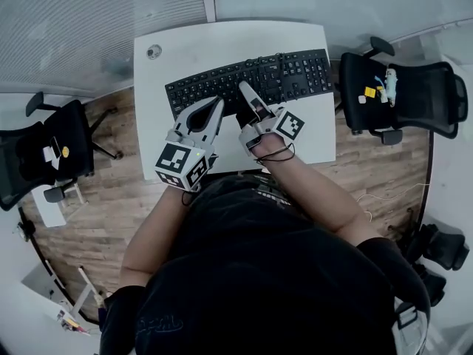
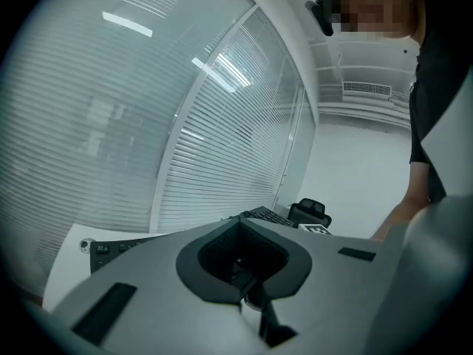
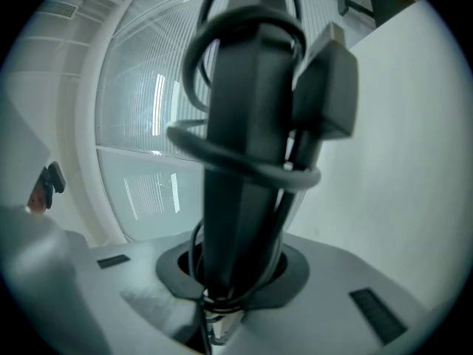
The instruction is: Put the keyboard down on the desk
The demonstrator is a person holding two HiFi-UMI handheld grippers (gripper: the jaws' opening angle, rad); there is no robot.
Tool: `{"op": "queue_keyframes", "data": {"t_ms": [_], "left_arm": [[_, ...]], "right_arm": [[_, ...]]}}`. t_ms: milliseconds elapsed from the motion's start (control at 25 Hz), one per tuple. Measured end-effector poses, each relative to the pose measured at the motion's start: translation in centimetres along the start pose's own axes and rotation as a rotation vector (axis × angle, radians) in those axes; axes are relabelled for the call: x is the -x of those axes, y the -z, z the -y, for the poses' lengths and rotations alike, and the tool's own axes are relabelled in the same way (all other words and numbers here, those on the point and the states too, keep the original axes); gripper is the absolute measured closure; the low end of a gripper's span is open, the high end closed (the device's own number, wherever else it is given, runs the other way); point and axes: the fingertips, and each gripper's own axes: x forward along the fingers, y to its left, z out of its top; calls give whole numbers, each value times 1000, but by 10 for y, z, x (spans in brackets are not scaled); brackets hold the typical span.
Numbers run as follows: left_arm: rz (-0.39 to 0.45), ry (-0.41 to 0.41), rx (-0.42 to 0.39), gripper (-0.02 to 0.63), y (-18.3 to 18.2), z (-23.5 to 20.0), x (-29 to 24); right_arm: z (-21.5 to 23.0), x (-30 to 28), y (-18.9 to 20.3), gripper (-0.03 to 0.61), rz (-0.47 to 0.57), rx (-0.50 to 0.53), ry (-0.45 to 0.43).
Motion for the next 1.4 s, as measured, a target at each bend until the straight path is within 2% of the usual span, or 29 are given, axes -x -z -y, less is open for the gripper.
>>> {"op": "queue_keyframes", "data": {"t_ms": [360,720,1120,1280,1400], "left_arm": [[-49,46,54,600,30,-26,-4],[-106,62,40,600,51,-52,-10],[-164,75,64,600,74,-61,-15],[-199,78,75,600,86,-66,-18],[-213,78,85,600,91,-67,-21]], "right_arm": [[49,-4,14,489,19,-48,22],[97,2,29,489,30,-51,149],[148,14,44,489,45,-122,325],[157,7,47,489,59,-169,288],[163,5,46,489,64,-175,293]]}}
